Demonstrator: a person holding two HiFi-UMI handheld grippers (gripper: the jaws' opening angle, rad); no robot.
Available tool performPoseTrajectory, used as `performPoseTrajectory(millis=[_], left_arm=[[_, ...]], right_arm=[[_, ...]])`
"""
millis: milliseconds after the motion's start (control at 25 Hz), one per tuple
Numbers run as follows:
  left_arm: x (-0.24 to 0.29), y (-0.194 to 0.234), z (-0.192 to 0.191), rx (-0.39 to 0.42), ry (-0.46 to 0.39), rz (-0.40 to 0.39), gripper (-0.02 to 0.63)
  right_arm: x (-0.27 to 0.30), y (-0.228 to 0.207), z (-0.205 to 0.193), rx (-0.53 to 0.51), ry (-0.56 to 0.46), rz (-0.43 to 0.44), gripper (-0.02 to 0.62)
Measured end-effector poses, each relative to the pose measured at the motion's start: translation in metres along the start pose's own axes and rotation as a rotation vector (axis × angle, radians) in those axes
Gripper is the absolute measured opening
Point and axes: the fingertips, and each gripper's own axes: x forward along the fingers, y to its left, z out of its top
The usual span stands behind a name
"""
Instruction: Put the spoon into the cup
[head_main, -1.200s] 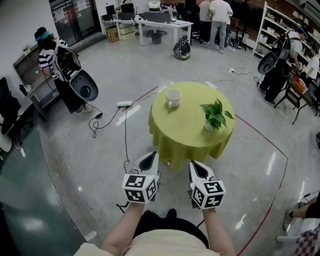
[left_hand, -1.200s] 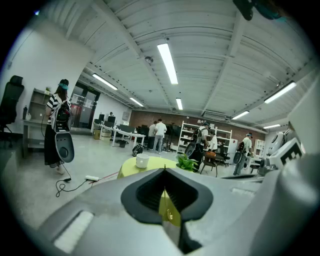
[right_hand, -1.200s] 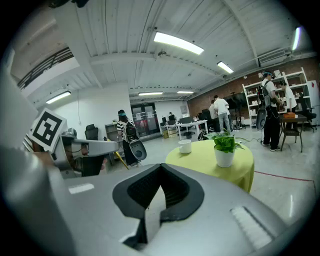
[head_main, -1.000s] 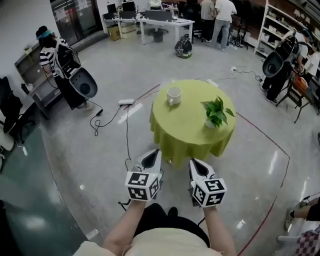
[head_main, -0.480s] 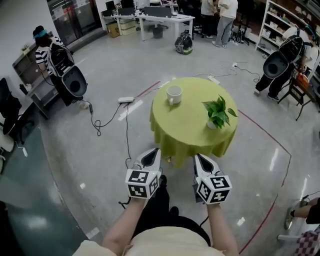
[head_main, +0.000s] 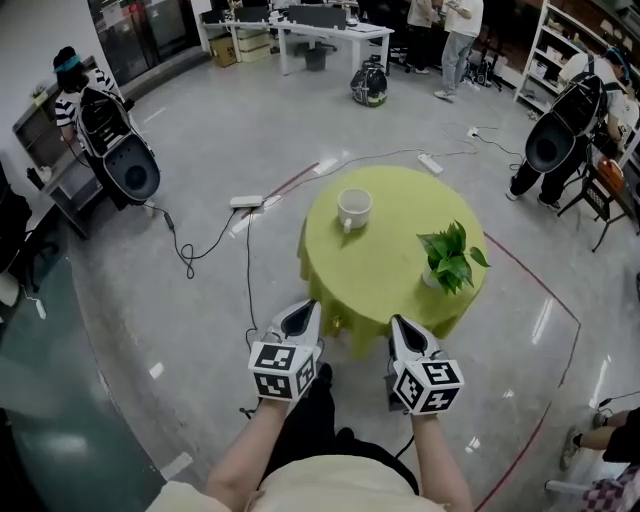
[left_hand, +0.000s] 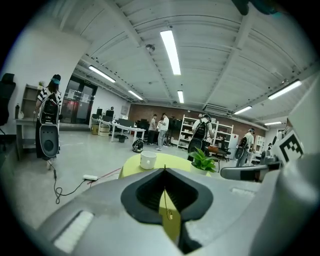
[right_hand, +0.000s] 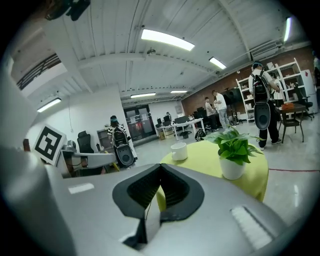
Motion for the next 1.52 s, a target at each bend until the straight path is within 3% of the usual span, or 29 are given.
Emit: performPoseTrajectory(millis=[840,1520], left_arm=[[0.127,0.081,0.052,-0.046,0.020,-0.051,0.005],[0.205,0.105,0.097,-0.033,0.016,-0.125,0.005]], right_arm=[[0.138,-0.041,0.026,0.082,0.039,-0.059,0.000],[0.203,-0.066,0.046,0.092,0.054,-0.103,0.000]])
